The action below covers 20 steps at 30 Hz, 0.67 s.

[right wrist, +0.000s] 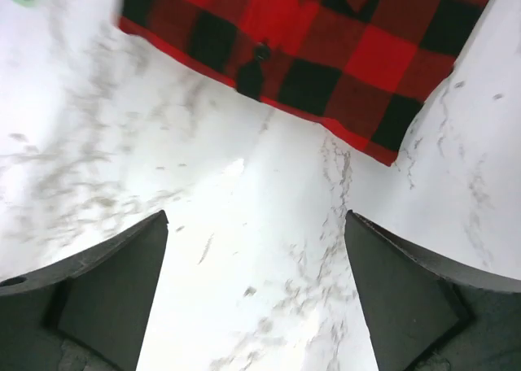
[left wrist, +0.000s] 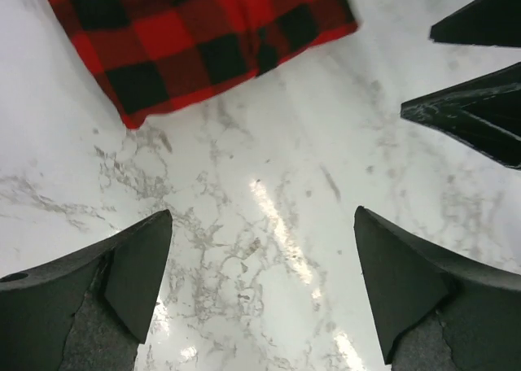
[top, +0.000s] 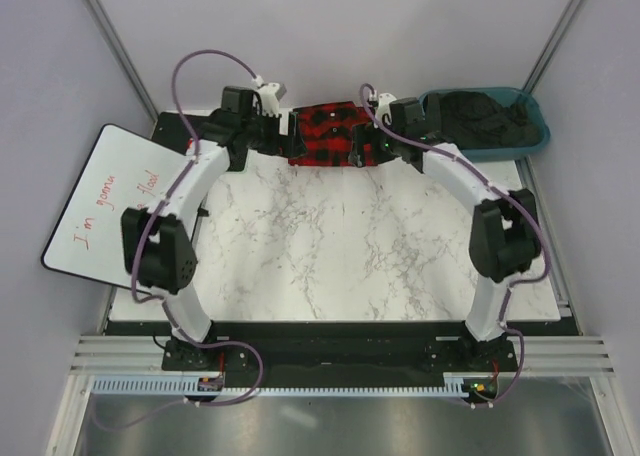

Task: Fold and stack the long sleeve shirts
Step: Neatly place the folded shirt to the corner

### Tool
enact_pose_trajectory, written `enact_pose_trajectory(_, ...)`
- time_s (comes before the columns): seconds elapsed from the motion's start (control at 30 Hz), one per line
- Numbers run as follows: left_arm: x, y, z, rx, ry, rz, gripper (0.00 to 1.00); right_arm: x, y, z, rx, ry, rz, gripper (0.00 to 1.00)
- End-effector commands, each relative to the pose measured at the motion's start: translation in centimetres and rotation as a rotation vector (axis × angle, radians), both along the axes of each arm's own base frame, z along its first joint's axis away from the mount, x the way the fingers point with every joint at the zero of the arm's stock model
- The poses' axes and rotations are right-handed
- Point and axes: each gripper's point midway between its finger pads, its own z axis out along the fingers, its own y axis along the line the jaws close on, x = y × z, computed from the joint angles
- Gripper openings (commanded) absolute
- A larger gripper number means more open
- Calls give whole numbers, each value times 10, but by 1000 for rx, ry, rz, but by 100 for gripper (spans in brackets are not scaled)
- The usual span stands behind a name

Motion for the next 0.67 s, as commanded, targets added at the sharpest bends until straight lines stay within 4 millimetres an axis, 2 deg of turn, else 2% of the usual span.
enact_pose_trajectory(0.0,-60,-2,73,-65,-64,-158,100,-51,-9,88,44,-119,88,98)
enact_pose_trajectory(0.1,-84,7,84,-28,-99,-182,100,-89,-23,86,13,-102,120,98)
enact_pose_trajectory(0.2,-104,22,76,30,-117,-177,100,-122,-38,75,-46,-107,164,98)
enact_pose_trajectory(0.23,-113,28,59,60,-88,-173,99,-132,-43,81,-54,-130,178,98)
enact_pose_trajectory(0.27,-120,31,54,68,-81,-174,100,-144,-49,63,-80,-93,182,98)
enact_pose_trajectory(0.3,-130,34,54,72,-93,-179,100,-151,-54,58,-98,-85,186,98)
enact_pose_trajectory(0.33,-142,40,33,92,-55,-184,99,-161,-61,55,-127,-79,193,98)
enact_pose_trajectory(0.37,-149,42,25,100,-44,-185,100,-171,-66,40,-150,-46,203,98)
enact_pose_trajectory(0.4,-157,46,24,110,-58,-182,99,-179,-71,35,-170,-35,214,98)
enact_pose_trajectory(0.43,-167,50,5,120,-23,-179,100,-184,-74,36,-176,-49,214,98)
enact_pose_trajectory(0.5,-180,54,1,124,-31,-182,99,-197,-79,24,-189,-27,222,98)
enact_pose_trajectory(0.53,-188,57,-11,130,-12,-184,99,-200,-81,26,-186,-39,221,98)
enact_pose_trajectory(0.63,-195,66,-11,158,-52,-166,99,-209,-85,23,-193,-42,219,98)
